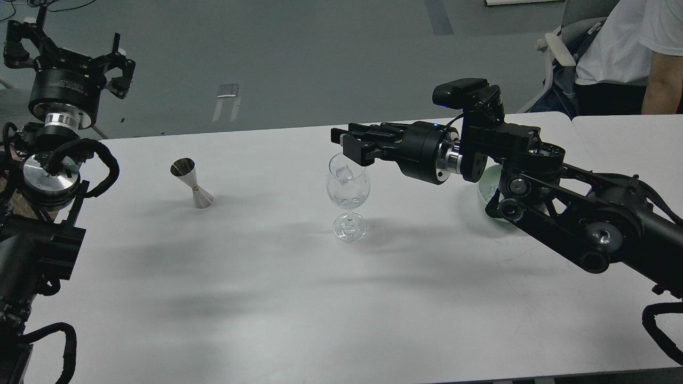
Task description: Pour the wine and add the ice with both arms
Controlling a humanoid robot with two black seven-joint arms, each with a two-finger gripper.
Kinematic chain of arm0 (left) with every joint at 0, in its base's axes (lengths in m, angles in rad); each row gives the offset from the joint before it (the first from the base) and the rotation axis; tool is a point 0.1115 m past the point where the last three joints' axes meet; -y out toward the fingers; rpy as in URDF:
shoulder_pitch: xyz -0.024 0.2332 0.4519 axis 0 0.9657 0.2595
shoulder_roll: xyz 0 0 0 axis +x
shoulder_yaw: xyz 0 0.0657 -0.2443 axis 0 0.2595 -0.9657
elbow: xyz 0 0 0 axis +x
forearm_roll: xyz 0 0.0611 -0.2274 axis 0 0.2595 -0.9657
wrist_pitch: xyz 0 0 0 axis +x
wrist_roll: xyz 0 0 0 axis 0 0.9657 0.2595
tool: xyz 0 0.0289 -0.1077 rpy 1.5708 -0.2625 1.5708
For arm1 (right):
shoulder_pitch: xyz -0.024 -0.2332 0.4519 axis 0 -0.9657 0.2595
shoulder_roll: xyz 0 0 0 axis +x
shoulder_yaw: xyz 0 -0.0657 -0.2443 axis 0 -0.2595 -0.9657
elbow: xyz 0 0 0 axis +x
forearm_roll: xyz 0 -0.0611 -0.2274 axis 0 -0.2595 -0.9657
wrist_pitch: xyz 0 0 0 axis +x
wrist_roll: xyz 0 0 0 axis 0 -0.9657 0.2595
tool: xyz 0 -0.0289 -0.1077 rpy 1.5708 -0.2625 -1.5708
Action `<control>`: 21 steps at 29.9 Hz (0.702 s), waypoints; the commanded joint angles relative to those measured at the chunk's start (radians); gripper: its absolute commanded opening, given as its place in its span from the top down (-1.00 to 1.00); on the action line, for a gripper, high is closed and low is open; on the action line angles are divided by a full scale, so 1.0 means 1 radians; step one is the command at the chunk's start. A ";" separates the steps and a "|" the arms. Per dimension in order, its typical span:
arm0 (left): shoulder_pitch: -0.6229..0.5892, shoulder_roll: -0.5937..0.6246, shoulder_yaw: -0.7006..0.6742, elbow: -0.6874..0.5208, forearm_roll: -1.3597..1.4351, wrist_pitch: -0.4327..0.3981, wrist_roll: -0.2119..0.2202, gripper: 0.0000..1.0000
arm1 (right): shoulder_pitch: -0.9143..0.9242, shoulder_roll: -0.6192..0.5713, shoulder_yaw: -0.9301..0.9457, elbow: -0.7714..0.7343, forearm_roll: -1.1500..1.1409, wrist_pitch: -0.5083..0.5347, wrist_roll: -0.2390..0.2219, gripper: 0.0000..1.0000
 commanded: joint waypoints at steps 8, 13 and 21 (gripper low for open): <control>0.000 0.000 0.000 0.000 0.001 0.002 0.002 -0.96 | 0.002 0.006 0.020 0.002 0.004 -0.003 0.000 -0.83; 0.005 0.008 0.001 0.000 0.010 0.000 0.014 -0.96 | -0.007 0.009 0.123 -0.004 0.017 -0.006 0.000 -1.00; 0.015 0.011 0.001 0.000 0.010 -0.090 0.002 -0.96 | -0.021 0.175 0.399 -0.122 0.054 -0.026 0.005 -1.00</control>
